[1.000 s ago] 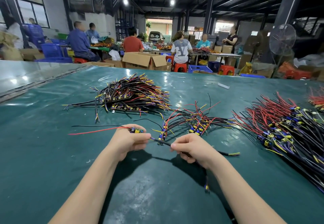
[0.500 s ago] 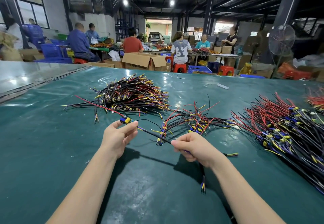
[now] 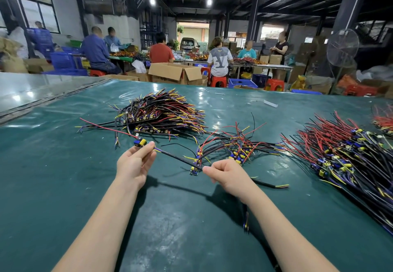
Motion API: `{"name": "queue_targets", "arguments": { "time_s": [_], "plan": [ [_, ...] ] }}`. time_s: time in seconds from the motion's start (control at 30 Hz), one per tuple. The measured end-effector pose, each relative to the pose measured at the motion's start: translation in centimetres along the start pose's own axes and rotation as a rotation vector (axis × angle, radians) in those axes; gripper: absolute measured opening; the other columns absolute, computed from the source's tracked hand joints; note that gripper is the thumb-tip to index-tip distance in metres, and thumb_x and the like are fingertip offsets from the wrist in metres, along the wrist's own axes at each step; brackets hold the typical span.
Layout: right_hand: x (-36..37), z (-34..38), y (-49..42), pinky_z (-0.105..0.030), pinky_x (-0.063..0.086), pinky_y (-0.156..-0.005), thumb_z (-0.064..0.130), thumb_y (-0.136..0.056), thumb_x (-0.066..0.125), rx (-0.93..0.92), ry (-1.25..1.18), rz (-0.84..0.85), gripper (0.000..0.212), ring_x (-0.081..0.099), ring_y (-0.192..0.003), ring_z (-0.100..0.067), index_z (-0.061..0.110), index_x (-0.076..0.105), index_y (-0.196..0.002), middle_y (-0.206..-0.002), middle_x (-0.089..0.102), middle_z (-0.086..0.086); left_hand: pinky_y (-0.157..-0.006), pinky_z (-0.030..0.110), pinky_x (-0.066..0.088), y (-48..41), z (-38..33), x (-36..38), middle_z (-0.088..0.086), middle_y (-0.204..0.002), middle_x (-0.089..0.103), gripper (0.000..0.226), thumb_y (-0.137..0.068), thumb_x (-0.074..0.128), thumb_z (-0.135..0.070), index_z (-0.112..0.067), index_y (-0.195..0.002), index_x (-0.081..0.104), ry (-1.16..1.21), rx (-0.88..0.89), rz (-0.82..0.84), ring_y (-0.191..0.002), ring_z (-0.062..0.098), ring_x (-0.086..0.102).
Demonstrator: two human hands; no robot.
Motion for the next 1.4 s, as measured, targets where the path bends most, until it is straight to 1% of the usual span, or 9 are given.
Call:
{"name": "queue_targets", "arguments": {
  "time_s": [0.1, 0.23, 0.43, 0.6, 0.7, 0.97, 1.13, 1.3, 1.4],
  "plan": [
    [0.0, -0.2, -0.1, -0.016, 0.017, -0.042, 0.022, -0.09, 0.058, 0.009, 0.068, -0.072, 0.05, 0.022, -0.031, -0.005, 0.02, 0.04, -0.044, -0.031, 0.024, 0.01, -0.045, 0.01, 0.048, 0.0, 0.1, 0.0, -0.007, -0.047, 0.063, 0.018, -0.082, 0.062, 0.005, -0.01, -0.076, 0.053, -0.005, 0.014, -0.023, -0.042, 0.001, 0.058],
    [0.4, 0.2, 0.4, -0.013, 0.022, -0.037, 0.009, -0.093, 0.049, 0.026, -0.306, 0.161, 0.037, 0.025, -0.033, -0.004, 0.013, 0.051, -0.057, -0.037, 0.034, 0.01, -0.044, 0.008, 0.047, -0.1, -0.3, -0.4, -0.007, -0.046, 0.063, 0.015, -0.084, 0.061, 0.003, -0.009, -0.076, 0.055, 0.028, -0.008, -0.058, -0.04, 0.0, 0.057],
    [0.4, 0.6, 0.7, -0.015, 0.024, -0.038, -0.001, -0.09, 0.048, 0.062, -0.356, 0.252, 0.025, 0.036, -0.035, -0.005, 0.008, 0.058, -0.068, -0.041, 0.045, 0.011, -0.043, 0.008, 0.046, -0.3, -0.6, -0.8, -0.007, -0.045, 0.062, 0.014, -0.085, 0.062, 0.0, -0.007, -0.074, 0.056, 0.023, -0.051, -0.068, -0.039, 0.0, 0.057],
    [-0.5, -0.2, 0.2, -0.013, 0.023, -0.036, -0.001, -0.078, 0.056, 0.117, -0.129, -0.013, 0.039, 0.03, -0.031, -0.006, 0.018, 0.054, -0.043, -0.04, 0.038, 0.005, -0.044, 0.008, 0.047, -0.1, -0.8, -0.9, -0.008, -0.044, 0.061, 0.017, -0.084, 0.062, 0.002, -0.009, -0.073, 0.054, 0.008, -0.023, -0.093, -0.039, 0.0, 0.057],
    [-1.6, -0.5, 0.1, -0.011, 0.022, -0.037, -0.006, -0.078, 0.053, 0.108, -0.27, -0.131, 0.047, 0.028, -0.032, -0.006, 0.016, 0.053, -0.037, -0.036, 0.037, 0.007, -0.044, 0.009, 0.046, -0.6, -1.9, -2.0, -0.008, -0.043, 0.061, 0.016, -0.085, 0.062, -0.001, -0.009, -0.075, 0.054, 0.132, -0.013, -0.154, -0.039, 0.0, 0.058],
    [-0.1, 0.6, 0.1, -0.023, 0.045, -0.058, 0.016, -0.091, 0.055, 0.032, -0.366, -0.17, 0.015, 0.052, -0.068, -0.006, 0.024, 0.058, -0.078, -0.073, 0.057, 0.009, -0.045, 0.009, 0.047, 0.1, -1.1, -0.2, -0.009, -0.044, 0.061, 0.021, -0.085, 0.059, 0.004, -0.011, -0.074, 0.05, -0.091, 0.043, 0.012, -0.04, 0.0, 0.057],
    [-2.7, 0.2, 0.5, -0.028, 0.037, -0.064, 0.016, -0.085, 0.06, -0.018, -0.093, -0.698, 0.023, 0.047, -0.067, -0.019, 0.017, 0.05, -0.065, -0.063, 0.052, 0.004, -0.046, 0.013, 0.05, 0.4, -1.0, 0.0, 0.004, -0.066, 0.062, 0.023, -0.081, 0.062, 0.009, -0.01, -0.083, 0.049, -0.256, 0.106, 0.083, -0.044, 0.002, 0.059],
    [0.0, 0.4, 0.1, -0.024, 0.038, -0.071, 0.019, -0.089, 0.055, -0.115, 0.317, -0.159, 0.017, 0.055, -0.075, -0.015, 0.011, 0.069, -0.083, -0.08, 0.068, -0.001, -0.046, 0.015, 0.051, 1.0, -0.5, 1.1, 0.008, -0.069, 0.06, 0.026, -0.078, 0.064, 0.011, -0.011, -0.084, 0.05, -0.384, 0.139, 0.173, -0.042, 0.004, 0.057],
    [0.9, 0.2, 0.0, -0.031, 0.041, -0.072, 0.019, -0.09, 0.05, -0.123, 0.492, -0.021, 0.024, 0.054, -0.074, -0.023, 0.01, 0.065, -0.072, -0.075, 0.065, -0.009, -0.047, 0.015, 0.051, 0.9, -0.5, 1.2, 0.002, -0.06, 0.065, 0.025, -0.079, 0.063, 0.01, -0.011, -0.086, 0.051, -0.359, 0.165, 0.185, -0.044, 0.005, 0.059]
  ]
}}
Point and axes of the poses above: each hand's wrist, its own y-axis away from the middle knuckle, its own x-axis out of the palm, z = x × y, the point moved 3 cm from there along -y, towards the middle knuckle
